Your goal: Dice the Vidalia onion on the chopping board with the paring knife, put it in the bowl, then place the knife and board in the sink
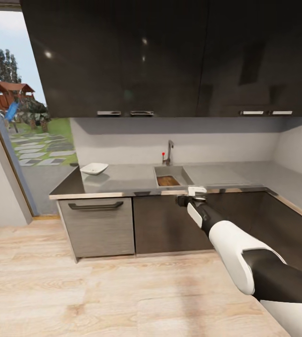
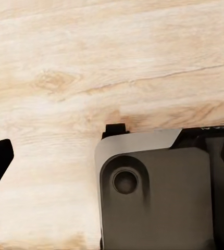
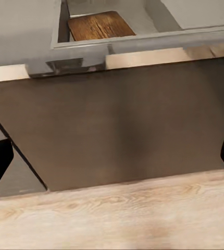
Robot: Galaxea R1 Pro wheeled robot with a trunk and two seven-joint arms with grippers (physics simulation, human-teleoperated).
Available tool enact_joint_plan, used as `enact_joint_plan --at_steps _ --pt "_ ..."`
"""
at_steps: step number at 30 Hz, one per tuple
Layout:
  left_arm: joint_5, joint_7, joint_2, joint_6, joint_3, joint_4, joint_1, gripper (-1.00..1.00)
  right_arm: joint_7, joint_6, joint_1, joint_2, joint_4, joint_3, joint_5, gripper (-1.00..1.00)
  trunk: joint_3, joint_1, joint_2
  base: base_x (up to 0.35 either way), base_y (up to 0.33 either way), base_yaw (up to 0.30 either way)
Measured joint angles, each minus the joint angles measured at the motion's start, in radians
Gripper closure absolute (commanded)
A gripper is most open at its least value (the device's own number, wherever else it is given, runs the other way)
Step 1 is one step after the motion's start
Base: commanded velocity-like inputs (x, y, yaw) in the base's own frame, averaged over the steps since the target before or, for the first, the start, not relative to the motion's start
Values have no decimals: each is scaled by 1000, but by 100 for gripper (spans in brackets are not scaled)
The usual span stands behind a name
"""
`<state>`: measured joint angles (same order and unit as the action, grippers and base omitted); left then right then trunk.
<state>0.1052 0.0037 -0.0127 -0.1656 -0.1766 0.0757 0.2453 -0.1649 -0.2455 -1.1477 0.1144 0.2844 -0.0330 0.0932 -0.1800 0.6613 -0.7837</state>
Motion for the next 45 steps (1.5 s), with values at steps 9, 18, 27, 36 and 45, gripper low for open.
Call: enact_joint_plan --at_steps 9,18,27,36,45 --pt "7 4 -3 -1 1 -2 0 -100 -4 431 13 -1 -247 1 -1 -100 0 -1 0 -132 0 0" --pt "24 7 12 5 5 -21 0 -100 -3 559 247 7 -264 0 -5 -100 0 -1 0 -4 0 0" --pt "26 100 -17 -1 5 -204 1 -100 39 738 819 -76 -268 3 -25 -100 0 -1 0 0 0 0" --pt "35 104 -73 -2 3 -150 1 -100 108 706 1099 -144 -266 8 0 -100 0 -1 0 0 0 0" --pt "116 100 -82 2 0 -6 0 -100 111 623 1104 -151 -260 19 143 -100 0 -1 0 0 0 0"
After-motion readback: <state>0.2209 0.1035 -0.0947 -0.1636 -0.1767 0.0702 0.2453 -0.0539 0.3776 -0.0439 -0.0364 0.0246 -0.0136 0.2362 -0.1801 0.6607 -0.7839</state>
